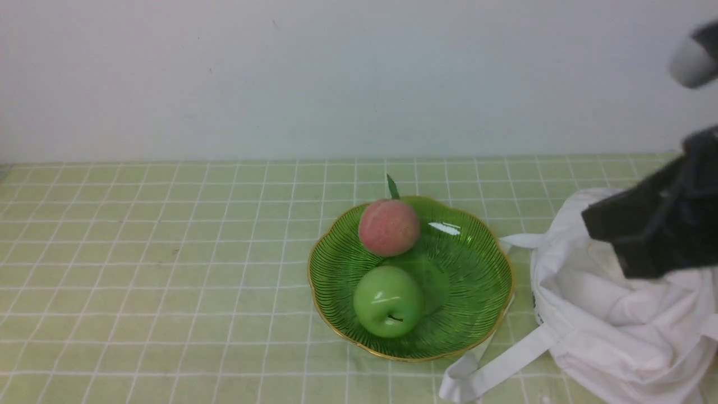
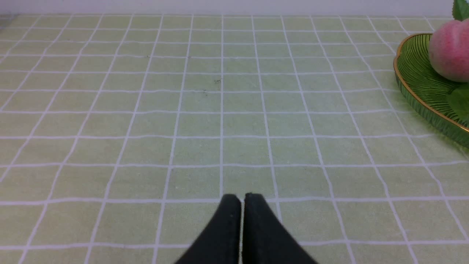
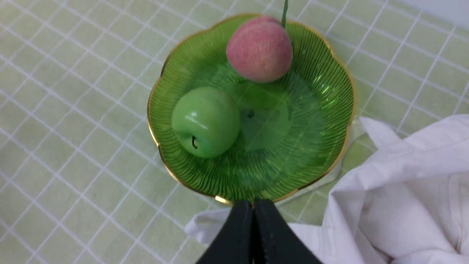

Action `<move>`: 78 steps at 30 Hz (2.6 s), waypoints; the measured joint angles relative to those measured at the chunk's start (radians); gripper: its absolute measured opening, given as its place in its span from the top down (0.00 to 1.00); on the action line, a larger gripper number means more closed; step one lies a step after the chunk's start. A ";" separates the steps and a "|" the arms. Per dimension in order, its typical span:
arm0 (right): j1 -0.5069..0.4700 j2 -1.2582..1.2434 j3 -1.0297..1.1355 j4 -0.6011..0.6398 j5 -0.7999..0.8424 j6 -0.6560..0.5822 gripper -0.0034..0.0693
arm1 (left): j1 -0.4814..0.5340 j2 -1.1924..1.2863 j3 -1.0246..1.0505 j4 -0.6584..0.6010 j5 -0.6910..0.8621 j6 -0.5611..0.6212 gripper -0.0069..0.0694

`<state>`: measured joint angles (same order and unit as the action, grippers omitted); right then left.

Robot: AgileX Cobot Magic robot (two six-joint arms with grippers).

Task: Take the fruit out of the bag on the green coffee tablecloth and place them on the plate.

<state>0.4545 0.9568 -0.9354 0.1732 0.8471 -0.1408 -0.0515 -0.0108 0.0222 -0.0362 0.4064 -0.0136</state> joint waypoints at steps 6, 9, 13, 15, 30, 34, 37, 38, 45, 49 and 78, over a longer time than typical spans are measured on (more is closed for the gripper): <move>0.000 -0.313 0.428 0.000 -0.475 0.000 0.97 | 0.000 0.000 0.000 0.000 0.000 0.000 0.92; 0.000 -0.388 0.546 0.000 -0.631 0.000 0.97 | 0.000 0.000 0.000 0.000 0.000 0.000 0.92; 0.000 -0.479 0.649 0.000 -0.784 0.002 0.97 | 0.000 0.000 0.000 0.000 0.000 0.000 0.92; 0.000 -0.502 0.677 0.000 -0.806 0.003 0.97 | 0.000 0.000 0.000 0.000 0.000 0.000 0.92; 0.000 -0.504 0.689 0.000 -0.701 0.003 0.97 | 0.000 0.000 0.000 0.000 0.000 0.002 0.92; 0.000 -0.505 0.696 0.000 -0.701 0.003 0.97 | 0.000 0.000 0.000 0.000 0.000 0.003 0.92; -0.001 -0.544 0.722 -0.007 -0.704 0.003 0.97 | 0.000 0.000 0.000 0.000 0.000 0.003 0.92; -0.003 -0.555 0.728 -0.009 -0.706 0.003 0.97 | 0.000 0.000 0.000 0.000 0.000 0.003 0.92; -0.207 -0.782 0.885 -0.019 -0.726 0.010 0.97 | 0.000 0.000 0.000 0.000 0.000 0.003 0.92; -0.336 -0.878 0.945 -0.020 -0.722 0.026 0.97 | 0.000 0.000 0.000 0.000 0.000 0.003 0.92; -0.358 -0.965 0.960 -0.068 -0.477 0.055 0.97 | 0.000 0.000 0.000 0.000 0.000 0.001 0.92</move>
<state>0.0965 -0.0079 0.0250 0.1051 0.3705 -0.0854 -0.0515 -0.0108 0.0222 -0.0362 0.4064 -0.0123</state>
